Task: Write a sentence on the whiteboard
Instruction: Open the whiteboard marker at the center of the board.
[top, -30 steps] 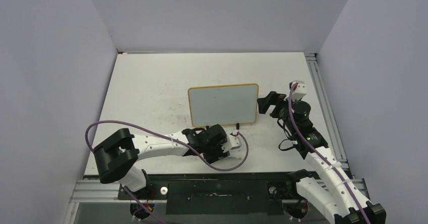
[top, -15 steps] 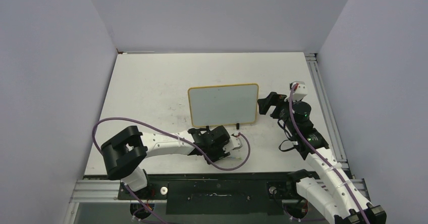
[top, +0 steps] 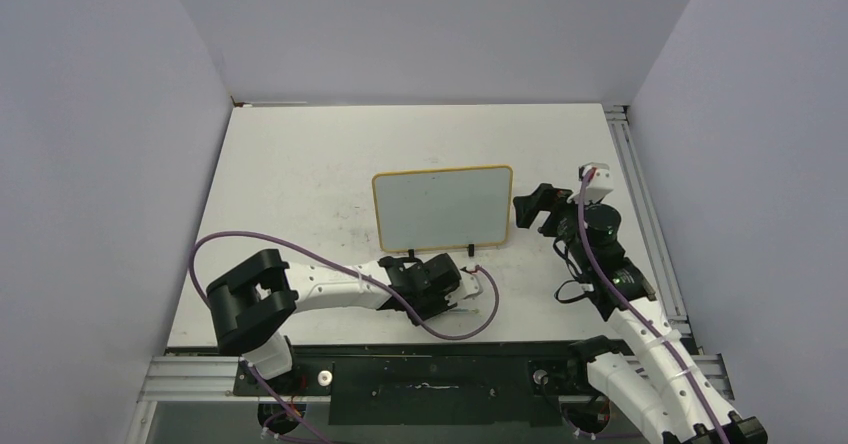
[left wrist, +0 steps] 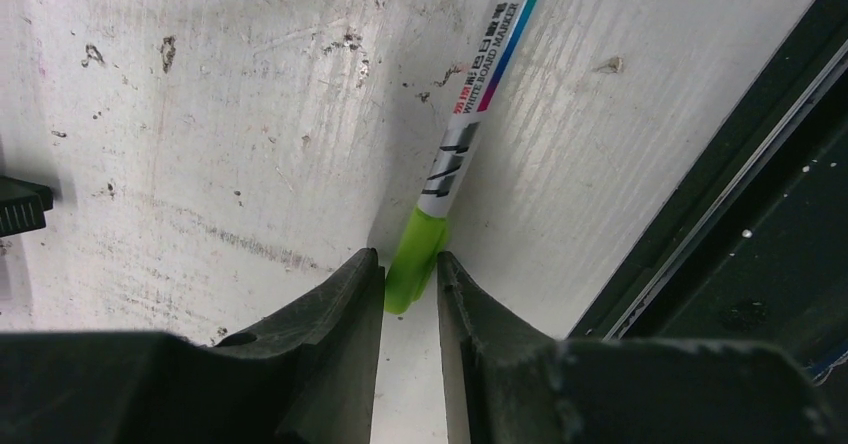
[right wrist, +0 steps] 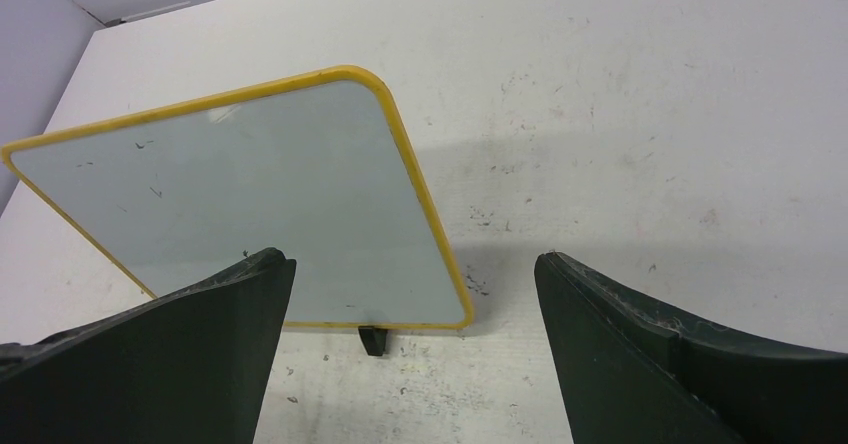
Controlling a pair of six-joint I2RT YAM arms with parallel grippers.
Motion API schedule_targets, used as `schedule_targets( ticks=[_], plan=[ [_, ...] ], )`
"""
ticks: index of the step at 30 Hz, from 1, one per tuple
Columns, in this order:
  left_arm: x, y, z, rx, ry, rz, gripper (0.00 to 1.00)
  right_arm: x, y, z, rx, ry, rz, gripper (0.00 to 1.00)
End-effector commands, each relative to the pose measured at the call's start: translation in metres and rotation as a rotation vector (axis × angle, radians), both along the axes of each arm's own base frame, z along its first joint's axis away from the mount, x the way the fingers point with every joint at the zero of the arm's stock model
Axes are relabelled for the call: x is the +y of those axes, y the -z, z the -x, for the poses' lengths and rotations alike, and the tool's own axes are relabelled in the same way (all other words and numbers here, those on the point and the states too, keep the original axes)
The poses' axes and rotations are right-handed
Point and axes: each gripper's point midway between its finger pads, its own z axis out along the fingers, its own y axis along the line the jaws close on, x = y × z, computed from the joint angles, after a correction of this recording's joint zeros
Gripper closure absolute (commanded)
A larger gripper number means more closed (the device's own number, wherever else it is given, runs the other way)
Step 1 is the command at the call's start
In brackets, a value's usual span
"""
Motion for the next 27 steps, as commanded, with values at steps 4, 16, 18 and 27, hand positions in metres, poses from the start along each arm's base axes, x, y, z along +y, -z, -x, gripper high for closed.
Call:
schedule_targets(
  ticks=[4, 16, 18, 27],
  plan=[
    [-0.009, -0.003, -0.002, -0.007, 0.002, -0.008, 0.77, -0.005, -0.029, 0.001, -0.067, 0.024, -0.028, 0.05],
    [-0.005, -0.015, -0.004, -0.073, -0.019, 0.033, 1.0, -0.014, -0.039, 0.011, -0.052, 0.055, -0.01, 0.05],
    [-0.004, -0.025, -0.005, -0.096, -0.024, 0.084, 1.0, -0.012, -0.047, 0.014, -0.056, 0.036, -0.01, 0.05],
    [-0.006, -0.069, 0.005, -0.125, 0.036, 0.272, 1.0, 0.028, -0.024, 0.035, 0.092, -0.188, -0.079, 0.05]
  ],
)
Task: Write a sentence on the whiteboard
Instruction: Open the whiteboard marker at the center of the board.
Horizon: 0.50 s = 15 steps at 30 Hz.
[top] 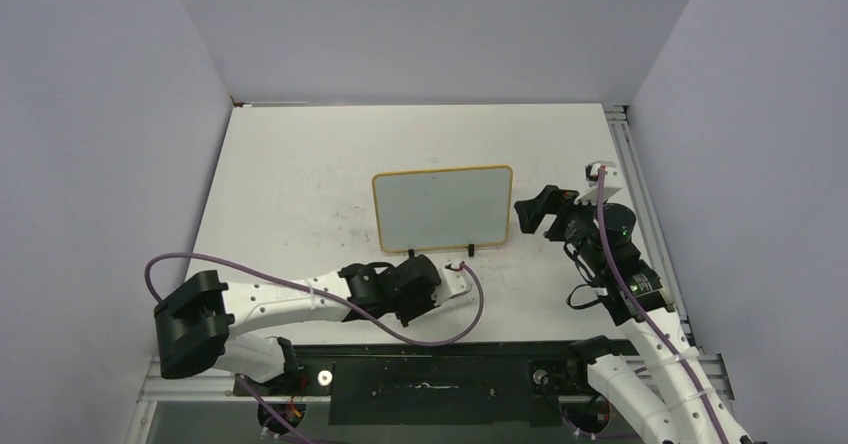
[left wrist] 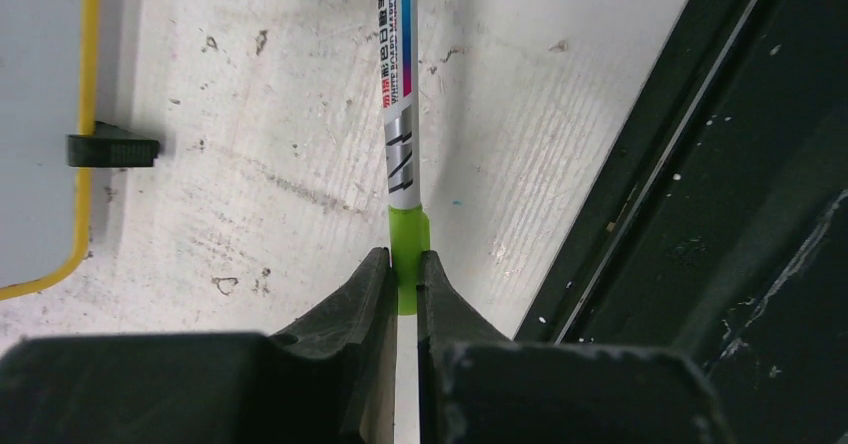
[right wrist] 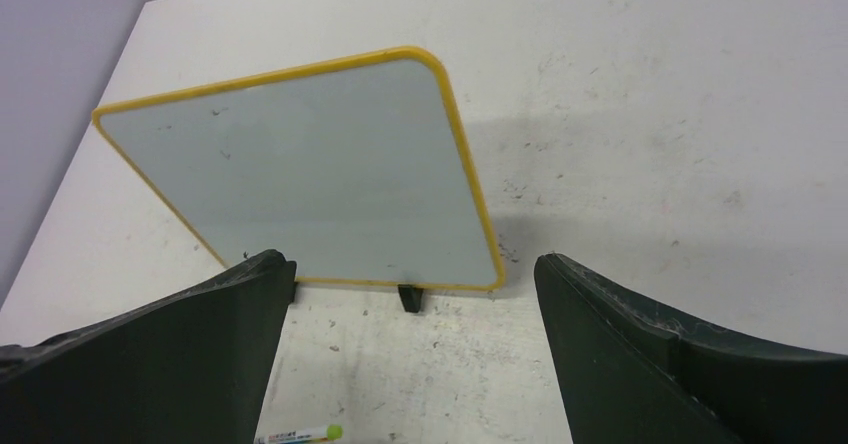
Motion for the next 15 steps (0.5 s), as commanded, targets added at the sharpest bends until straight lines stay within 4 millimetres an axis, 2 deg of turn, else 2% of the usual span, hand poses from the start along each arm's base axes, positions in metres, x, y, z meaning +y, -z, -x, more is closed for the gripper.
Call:
schedule_targets(
  ticks=[1, 7, 10, 15],
  plan=[
    [-0.016, -0.034, -0.001, -0.04, 0.039, 0.15, 1.0, 0.037, 0.009, 0.016, 0.09, -0.2, -0.101, 0.05],
    [-0.013, -0.056, 0.004, -0.037, 0.056, 0.252, 1.0, 0.086, 0.029, 0.051, 0.195, -0.536, -0.23, 0.03],
    [-0.014, -0.067, 0.002, -0.037, 0.055, 0.302, 1.0, 0.099, 0.033, 0.068, 0.236, -0.665, -0.267, 0.0],
    [-0.02, -0.085, -0.005, -0.04, 0.061, 0.374, 1.0, 0.116, 0.033, 0.087, 0.262, -0.802, -0.331, 0.11]
  ],
)
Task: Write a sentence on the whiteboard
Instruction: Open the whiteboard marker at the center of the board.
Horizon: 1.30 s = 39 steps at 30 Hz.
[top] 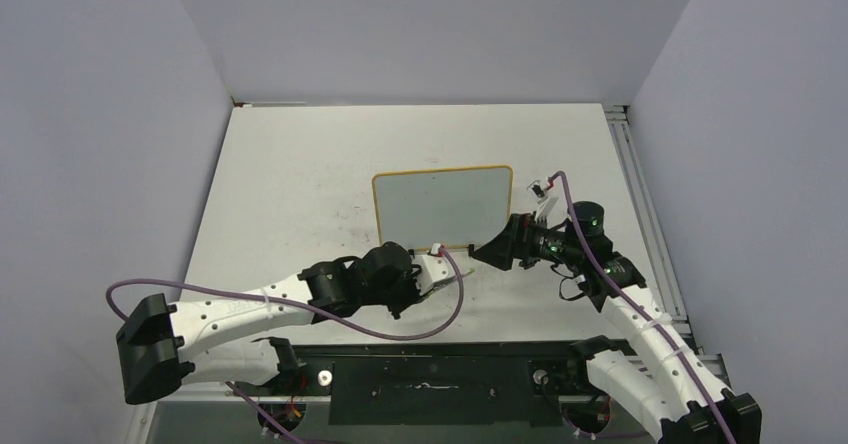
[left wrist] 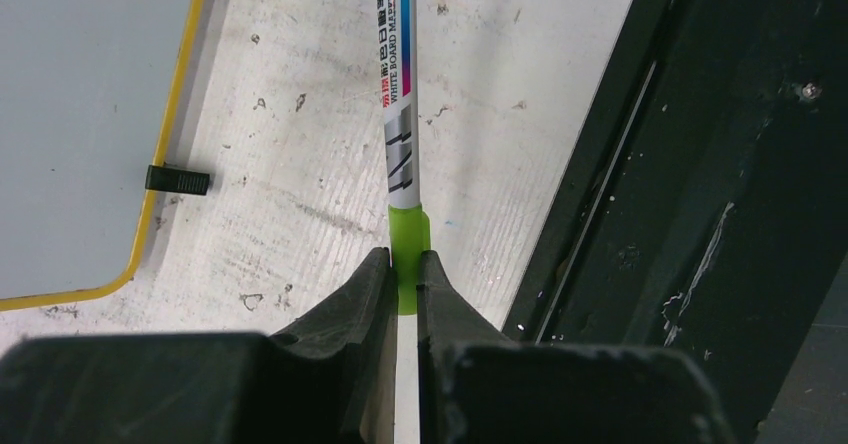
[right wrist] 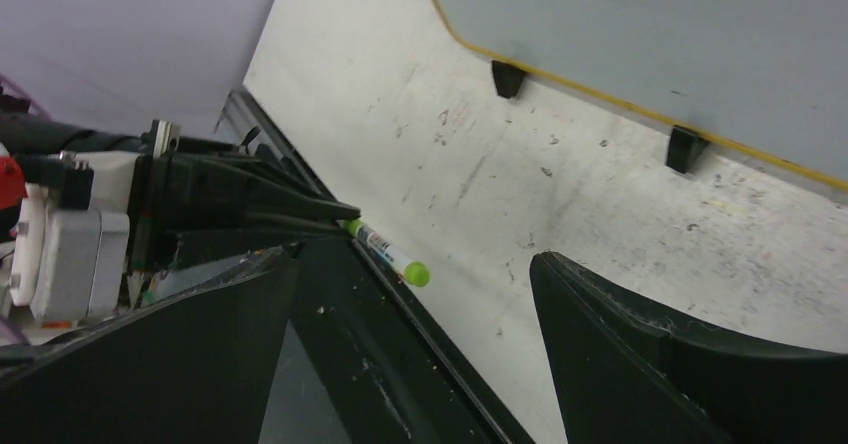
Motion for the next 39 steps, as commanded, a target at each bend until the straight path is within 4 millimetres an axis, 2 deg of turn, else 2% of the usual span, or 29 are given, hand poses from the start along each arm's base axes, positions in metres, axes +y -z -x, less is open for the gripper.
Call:
schedule_targets(
  ticks=[1, 7, 11, 19, 29, 39],
  plan=[
    [-0.018, -0.03, -0.003, -0.018, 0.046, 0.134, 1.0, 0.025, -0.021, 0.022, -0.039, -0.191, -0.121, 0.13],
    [-0.02, -0.035, 0.009, 0.024, 0.097, 0.176, 1.0, 0.048, -0.003, 0.036, -0.019, -0.277, -0.077, 0.2],
    [-0.022, -0.035, 0.015, 0.047, 0.124, 0.177, 1.0, 0.058, 0.003, 0.041, -0.025, -0.313, -0.052, 0.29],
    [-0.021, -0.038, 0.018, 0.049, 0.136, 0.191, 1.0, 0.059, 0.006, 0.051, -0.008, -0.396, -0.037, 0.5],
    [-0.023, -0.037, 0.022, 0.069, 0.156, 0.188, 1.0, 0.062, 0.006, 0.062, 0.001, -0.451, -0.034, 0.61],
    [-0.024, -0.035, 0.023, 0.078, 0.166, 0.183, 1.0, 0.065, 0.003, 0.069, 0.005, -0.484, -0.056, 0.79]
  ],
)
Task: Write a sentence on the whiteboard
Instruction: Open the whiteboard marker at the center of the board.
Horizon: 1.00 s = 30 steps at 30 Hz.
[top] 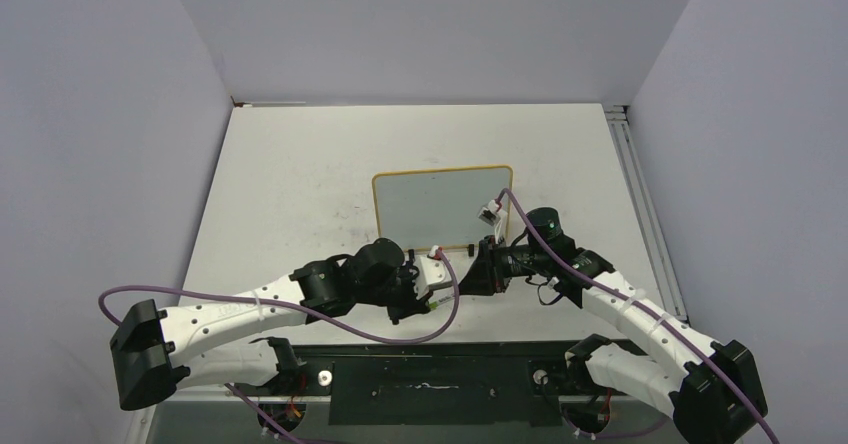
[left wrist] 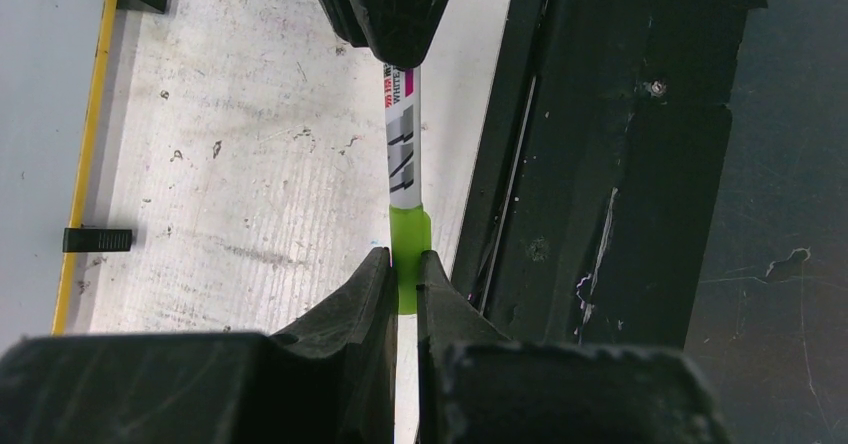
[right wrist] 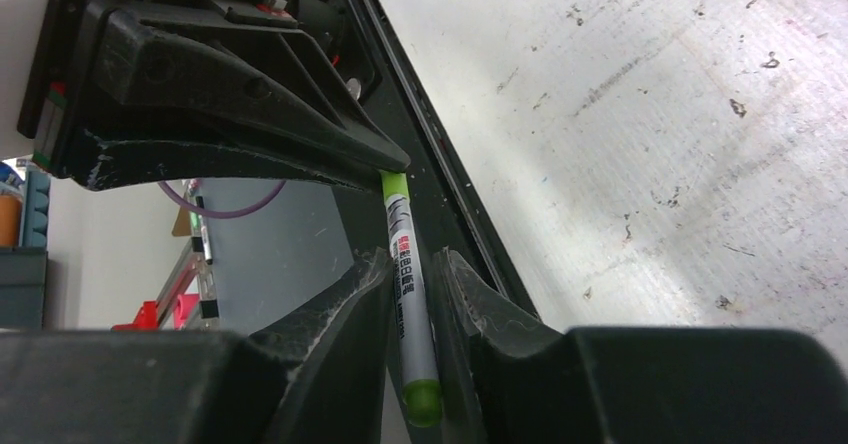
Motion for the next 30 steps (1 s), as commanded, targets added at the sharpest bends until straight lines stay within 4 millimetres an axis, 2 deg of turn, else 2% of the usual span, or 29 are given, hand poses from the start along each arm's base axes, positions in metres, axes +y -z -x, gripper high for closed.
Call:
schedule_targets(
  ticks=[1, 5, 11, 14, 25, 30],
  plan=[
    [-0.01, -0.014, -0.002, -0.02, 0.024, 0.053, 1.0, 0.008, -0.023, 0.0, -0.067, -0.049, -0.066, 0.8],
    [-0.011, -0.014, -0.003, -0.019, 0.023, 0.054, 1.0, 0.009, -0.026, 0.004, -0.057, -0.069, -0.083, 0.82],
    [-0.01, -0.015, -0.003, -0.014, 0.026, 0.057, 1.0, 0.011, -0.029, 0.008, -0.054, -0.089, -0.095, 0.73],
    [-0.01, -0.014, -0.003, -0.012, 0.027, 0.055, 1.0, 0.011, -0.029, 0.008, -0.057, -0.089, -0.092, 0.72],
    [-0.009, -0.013, 0.001, 0.001, 0.043, 0.051, 1.0, 0.013, -0.025, 0.016, -0.064, -0.116, -0.076, 0.76],
    [-0.009, -0.014, 0.0, -0.003, 0.038, 0.051, 1.0, 0.013, -0.024, 0.015, -0.073, -0.11, -0.062, 0.85]
  ],
)
